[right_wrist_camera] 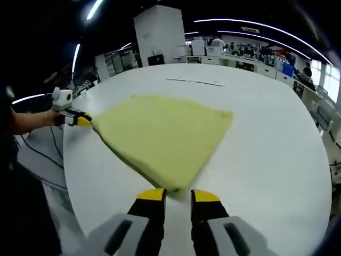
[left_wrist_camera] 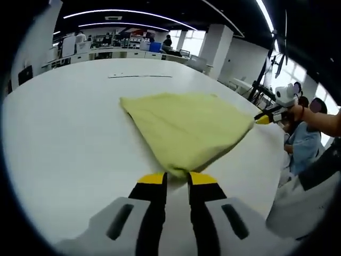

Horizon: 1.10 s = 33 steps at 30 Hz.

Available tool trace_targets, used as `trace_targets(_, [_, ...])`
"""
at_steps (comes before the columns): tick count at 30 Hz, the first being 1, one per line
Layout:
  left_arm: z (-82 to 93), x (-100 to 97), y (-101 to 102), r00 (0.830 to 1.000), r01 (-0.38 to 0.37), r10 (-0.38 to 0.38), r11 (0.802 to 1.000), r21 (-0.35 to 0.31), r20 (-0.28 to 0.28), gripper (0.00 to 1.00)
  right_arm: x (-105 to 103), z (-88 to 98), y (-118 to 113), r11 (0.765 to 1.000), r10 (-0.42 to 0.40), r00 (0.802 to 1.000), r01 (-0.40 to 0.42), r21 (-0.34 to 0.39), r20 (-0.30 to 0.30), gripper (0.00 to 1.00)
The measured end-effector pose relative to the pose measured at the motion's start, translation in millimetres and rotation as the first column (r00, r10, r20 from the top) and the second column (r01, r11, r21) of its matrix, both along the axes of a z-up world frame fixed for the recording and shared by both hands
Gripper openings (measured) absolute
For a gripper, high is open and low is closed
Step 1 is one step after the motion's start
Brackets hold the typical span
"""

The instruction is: Fold the garment on the visible template until the final outline fits inside the template.

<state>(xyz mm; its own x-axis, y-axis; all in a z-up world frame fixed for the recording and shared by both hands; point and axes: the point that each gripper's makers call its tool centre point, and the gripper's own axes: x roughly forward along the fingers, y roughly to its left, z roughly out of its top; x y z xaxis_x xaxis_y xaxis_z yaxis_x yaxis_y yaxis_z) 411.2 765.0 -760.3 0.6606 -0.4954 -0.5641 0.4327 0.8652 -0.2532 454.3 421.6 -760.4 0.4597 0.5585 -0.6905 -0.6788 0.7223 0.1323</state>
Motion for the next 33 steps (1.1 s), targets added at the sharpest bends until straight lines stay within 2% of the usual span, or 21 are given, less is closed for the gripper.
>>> trace_targets(6, [-1.2,1.6,-2.0,1.000,-0.017,0.017,0.999,-0.027,-0.008,0.09,3.3,-4.1,-0.2,1.000,-0.020,1.000,0.021,0.017,-0.010,0.09])
trace_targets(9, [-2.8,1.6,-3.4,1.000,-0.015,0.015,0.999,-0.028,-0.009,0.08,0.3,-8.3,-1.6,1.000,0.004,1.000,-0.004,-0.012,-0.020,0.07])
trace_targets(17, [-4.1,0.5,-7.1,1.000,0.009,-0.009,1.000,-0.014,-0.004,0.08,0.3,-7.2,1.0,0.999,0.037,0.999,-0.037,-0.013,-0.002,0.00])
trace_targets(21, [-3.6,-0.3,-7.6,1.000,0.025,-0.025,1.000,-0.009,-0.001,0.07,2.6,-6.3,0.5,1.000,0.029,1.000,-0.029,-0.008,0.008,0.00])
trace_targets(24, [-1.9,-0.4,-7.3,1.000,0.027,-0.026,1.000,-0.007,0.006,0.00,2.4,-6.1,0.3,1.000,0.026,1.000,-0.026,-0.002,0.005,0.00])
trace_targets(27, [-1.3,0.2,-5.6,1.000,0.018,-0.018,1.000,-0.012,0.008,0.00,1.5,-5.5,0.1,1.000,0.028,1.000,-0.028,0.001,0.005,0.00])
trace_targets(33, [-2.4,0.0,-4.0,1.000,0.029,-0.029,0.999,0.022,0.006,0.00,3.0,-3.2,-2.8,1.000,0.021,1.000,-0.021,-0.001,0.010,0.00])
